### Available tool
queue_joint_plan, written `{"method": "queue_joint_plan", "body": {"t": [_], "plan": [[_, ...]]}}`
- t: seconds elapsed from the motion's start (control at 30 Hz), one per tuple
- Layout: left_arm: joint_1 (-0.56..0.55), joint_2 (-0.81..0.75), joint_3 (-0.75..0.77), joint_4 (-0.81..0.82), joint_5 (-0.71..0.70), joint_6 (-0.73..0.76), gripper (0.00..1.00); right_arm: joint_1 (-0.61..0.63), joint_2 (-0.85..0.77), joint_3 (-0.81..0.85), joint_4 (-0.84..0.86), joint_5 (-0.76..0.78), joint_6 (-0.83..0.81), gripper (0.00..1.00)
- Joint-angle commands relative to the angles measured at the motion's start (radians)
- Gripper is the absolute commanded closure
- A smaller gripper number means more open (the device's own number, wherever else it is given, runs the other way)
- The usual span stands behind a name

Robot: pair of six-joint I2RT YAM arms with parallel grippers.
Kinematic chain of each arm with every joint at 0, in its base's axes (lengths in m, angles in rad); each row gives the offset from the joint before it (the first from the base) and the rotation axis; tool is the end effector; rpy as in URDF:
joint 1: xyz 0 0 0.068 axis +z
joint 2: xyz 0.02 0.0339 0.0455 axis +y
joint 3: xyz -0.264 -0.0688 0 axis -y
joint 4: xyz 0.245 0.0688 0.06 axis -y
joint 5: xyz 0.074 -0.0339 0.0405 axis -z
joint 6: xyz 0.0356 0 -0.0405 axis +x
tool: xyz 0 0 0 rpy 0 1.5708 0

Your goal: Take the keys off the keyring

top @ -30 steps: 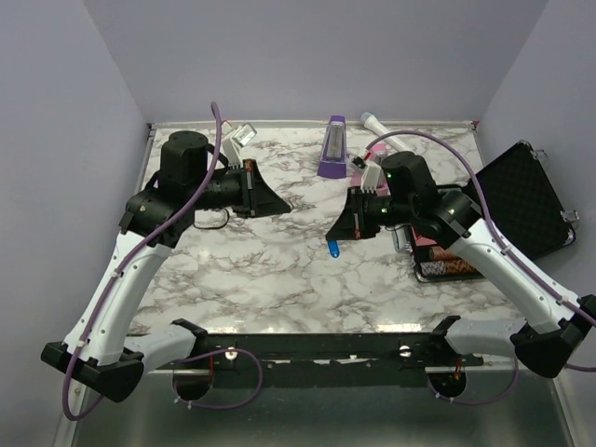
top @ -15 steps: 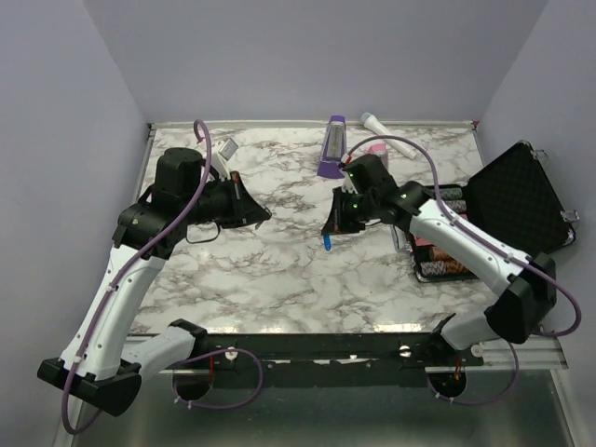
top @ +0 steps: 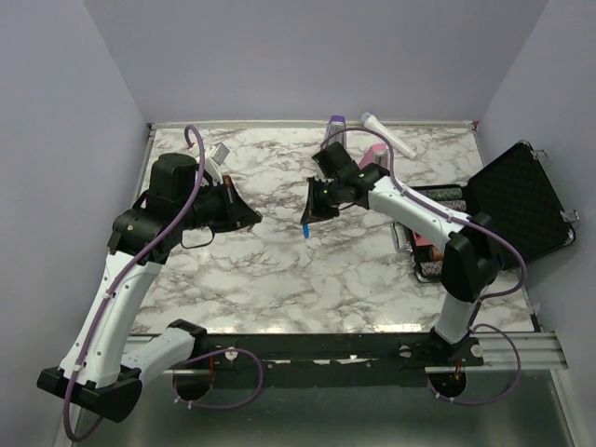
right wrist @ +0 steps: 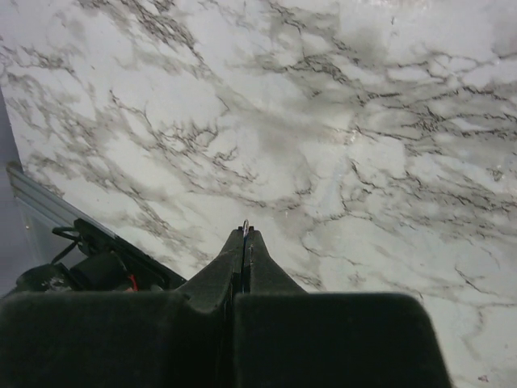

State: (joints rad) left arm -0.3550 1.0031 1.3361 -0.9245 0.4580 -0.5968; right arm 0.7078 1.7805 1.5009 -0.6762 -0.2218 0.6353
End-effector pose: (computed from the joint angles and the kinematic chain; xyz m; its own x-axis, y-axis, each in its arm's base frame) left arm 0.1613 -0.0766 0.4138 -0.8011 -0.2406 -0.5480 0.2487 0.6990 -0.6704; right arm 0.2910 0.2593 0.2730 -0.9331 -0.0366 -0.3578 -0.2198 0.8453 0.4870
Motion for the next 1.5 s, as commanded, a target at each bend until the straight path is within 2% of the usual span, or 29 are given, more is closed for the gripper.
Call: {"method": "queue_joint_plan", "body": {"t": [0.0, 0.07, 0.13, 0.17, 0.23, 0.27, 0.57, 0.83, 1.47], "plan": [[0.011, -0.02, 0.0, -0.033, -0.033, 0.022, 1.0, 0.004, 0.062, 0.111, -0.016, -0.008, -0.008, 0.97], [0.013, -0.02, 0.003, -0.036, -0.036, 0.023, 1.0, 0.005, 0.082, 0.139, -0.017, -0.02, -0.008, 0.84], [0.014, -0.018, 0.008, -0.042, -0.038, 0.025, 1.0, 0.005, 0.092, 0.159, -0.022, -0.024, -0.008, 0.56], [0.016, -0.018, 0.009, -0.043, -0.039, 0.026, 1.0, 0.004, 0.095, 0.166, -0.023, -0.024, -0.008, 0.45], [0.017, -0.018, 0.011, -0.046, -0.039, 0.028, 1.0, 0.004, 0.094, 0.17, -0.026, -0.019, -0.011, 0.34], [0.017, -0.017, 0.011, -0.047, -0.041, 0.028, 1.0, 0.005, 0.091, 0.17, -0.025, -0.016, -0.011, 0.32], [0.022, -0.004, 0.006, -0.036, -0.038, 0.019, 1.0, 0.005, -0.004, 0.095, -0.039, 0.002, -0.02, 0.29], [0.024, 0.031, -0.018, -0.013, -0.07, 0.029, 1.0, 0.004, -0.164, 0.009, -0.082, 0.099, -0.029, 0.28], [0.024, 0.239, 0.018, 0.039, -0.383, 0.146, 1.0, 0.004, -0.36, -0.133, -0.145, 0.219, -0.02, 0.25]]}}
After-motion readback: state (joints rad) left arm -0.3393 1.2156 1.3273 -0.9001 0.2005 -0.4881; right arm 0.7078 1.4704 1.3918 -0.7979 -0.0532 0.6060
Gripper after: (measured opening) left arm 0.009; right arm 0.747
